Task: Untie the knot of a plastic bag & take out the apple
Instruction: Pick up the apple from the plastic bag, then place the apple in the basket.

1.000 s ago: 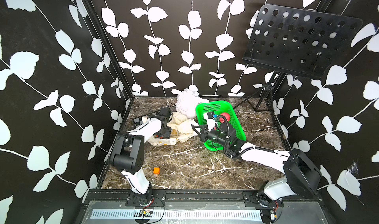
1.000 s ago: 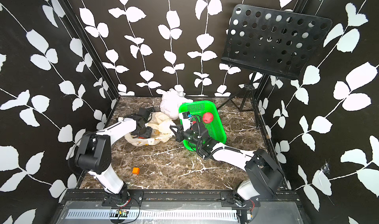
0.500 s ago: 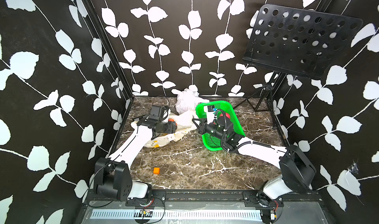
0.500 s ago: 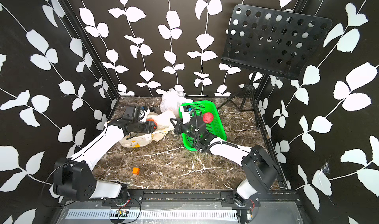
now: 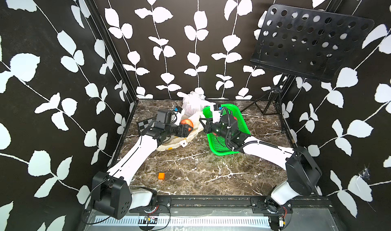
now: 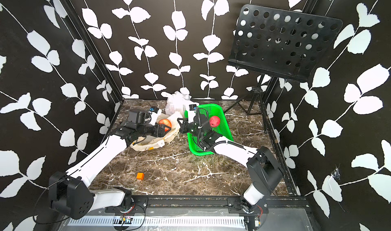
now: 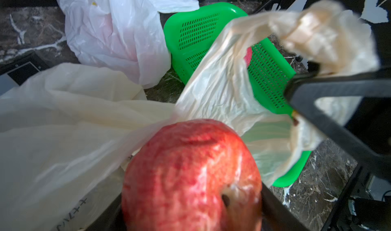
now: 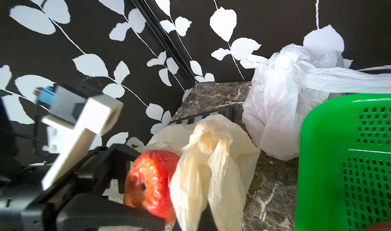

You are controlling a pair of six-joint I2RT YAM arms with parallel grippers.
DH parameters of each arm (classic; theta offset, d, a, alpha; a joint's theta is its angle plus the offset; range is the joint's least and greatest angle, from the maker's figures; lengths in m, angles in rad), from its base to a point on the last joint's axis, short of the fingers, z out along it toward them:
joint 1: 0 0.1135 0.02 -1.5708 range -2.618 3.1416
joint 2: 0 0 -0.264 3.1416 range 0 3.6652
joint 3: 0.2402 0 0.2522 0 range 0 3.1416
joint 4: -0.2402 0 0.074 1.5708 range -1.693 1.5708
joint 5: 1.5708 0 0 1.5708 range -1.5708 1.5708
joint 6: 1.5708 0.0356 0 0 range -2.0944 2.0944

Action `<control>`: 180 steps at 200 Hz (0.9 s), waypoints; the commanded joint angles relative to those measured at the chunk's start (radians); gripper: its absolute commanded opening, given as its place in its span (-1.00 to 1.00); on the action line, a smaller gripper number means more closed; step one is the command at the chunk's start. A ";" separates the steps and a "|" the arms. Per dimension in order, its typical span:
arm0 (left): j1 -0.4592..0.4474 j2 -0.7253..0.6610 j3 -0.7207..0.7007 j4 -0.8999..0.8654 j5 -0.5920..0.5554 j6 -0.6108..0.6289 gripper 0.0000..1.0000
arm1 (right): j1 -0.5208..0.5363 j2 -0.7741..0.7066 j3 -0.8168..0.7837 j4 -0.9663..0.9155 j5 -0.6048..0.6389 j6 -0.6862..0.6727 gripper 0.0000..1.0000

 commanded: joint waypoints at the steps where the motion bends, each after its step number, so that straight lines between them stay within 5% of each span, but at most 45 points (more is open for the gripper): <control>1: 0.004 -0.048 0.050 0.045 -0.068 0.010 0.09 | -0.005 -0.043 -0.009 -0.032 0.030 -0.035 -1.00; 56: -0.004 -0.059 0.189 0.125 -0.020 -0.040 0.12 | -0.017 -0.082 -0.144 0.096 -0.088 0.002 -1.00; 180: -0.150 0.760 0.866 -0.104 0.058 0.017 0.19 | 0.034 -0.187 -0.301 0.190 0.019 0.034 -1.00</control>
